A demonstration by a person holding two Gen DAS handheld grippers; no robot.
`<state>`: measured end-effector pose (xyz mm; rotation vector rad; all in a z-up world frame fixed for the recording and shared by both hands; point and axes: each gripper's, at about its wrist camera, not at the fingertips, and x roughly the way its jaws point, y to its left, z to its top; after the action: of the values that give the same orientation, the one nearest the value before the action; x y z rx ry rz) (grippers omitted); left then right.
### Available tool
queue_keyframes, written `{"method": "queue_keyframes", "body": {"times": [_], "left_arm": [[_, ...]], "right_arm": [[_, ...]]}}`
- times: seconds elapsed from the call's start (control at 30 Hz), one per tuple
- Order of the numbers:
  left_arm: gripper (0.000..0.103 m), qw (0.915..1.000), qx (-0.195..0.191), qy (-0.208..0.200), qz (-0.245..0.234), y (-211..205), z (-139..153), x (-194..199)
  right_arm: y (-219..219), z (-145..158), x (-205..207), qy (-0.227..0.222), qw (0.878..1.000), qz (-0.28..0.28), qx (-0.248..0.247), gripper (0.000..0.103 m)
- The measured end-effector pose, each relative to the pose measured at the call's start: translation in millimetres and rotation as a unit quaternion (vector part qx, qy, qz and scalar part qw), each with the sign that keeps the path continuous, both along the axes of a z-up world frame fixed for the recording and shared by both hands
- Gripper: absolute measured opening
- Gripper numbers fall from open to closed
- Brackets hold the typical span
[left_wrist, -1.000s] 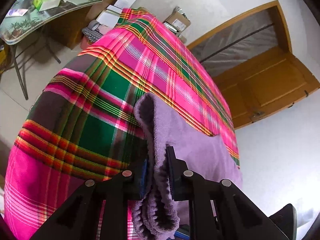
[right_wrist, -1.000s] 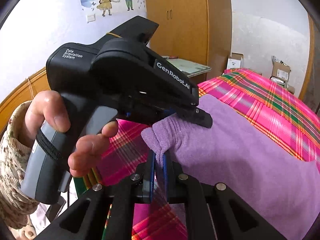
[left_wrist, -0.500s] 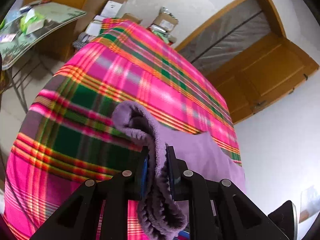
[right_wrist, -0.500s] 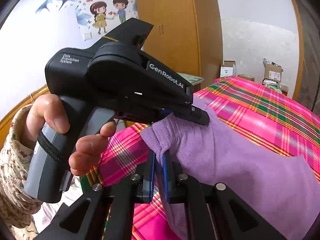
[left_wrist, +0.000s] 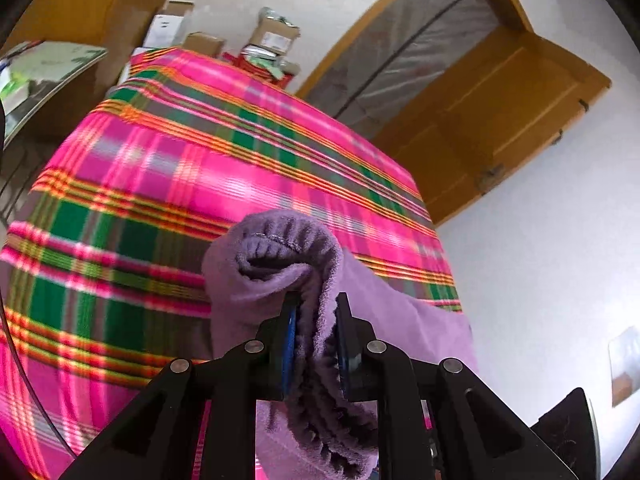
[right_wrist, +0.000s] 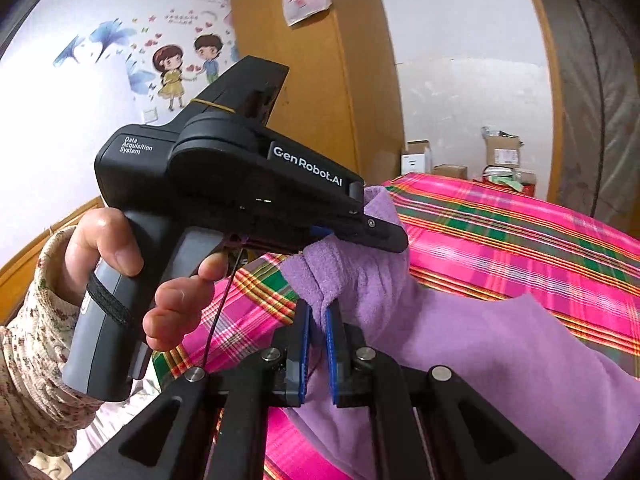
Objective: Fold clothes
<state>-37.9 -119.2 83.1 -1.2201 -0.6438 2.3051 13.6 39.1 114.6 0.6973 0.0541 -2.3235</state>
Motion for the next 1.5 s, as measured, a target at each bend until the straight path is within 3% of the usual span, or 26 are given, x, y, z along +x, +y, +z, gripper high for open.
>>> {"method": "queue_keyframes", "body": {"times": [0.4, 0.83, 1.17, 1.37, 1.5], "left_arm": [[0.018, 0.9981, -0.019, 0.004, -0.059, 64.7, 9.9, -10.3], [0.018, 0.9929, -0.04, -0.016, -0.111, 129.1, -0.6, -22.1], [0.021, 0.9878, -0.072, -0.054, -0.128, 165.3, -33.5, -29.7], [0.028, 0.987, -0.072, -0.065, -0.128, 172.4, -43.0, -31.6], [0.033, 0.9888, -0.053, -0.066, -0.123, 169.7, -45.2, -31.9]], "right_arm": [[50.6, 9.8, 28.4, 0.002, 0.998, -0.052, -0.022, 0.008], [105.4, 0.8, 35.4, -0.014, 0.994, -0.104, -0.038, 0.008], [127.0, -25.2, 32.2, -0.056, 0.989, -0.129, -0.035, 0.008], [141.2, -41.6, 30.3, -0.086, 0.986, -0.134, -0.045, 0.008], [148.7, -49.7, 28.8, -0.104, 0.984, -0.138, -0.051, 0.008]]}}
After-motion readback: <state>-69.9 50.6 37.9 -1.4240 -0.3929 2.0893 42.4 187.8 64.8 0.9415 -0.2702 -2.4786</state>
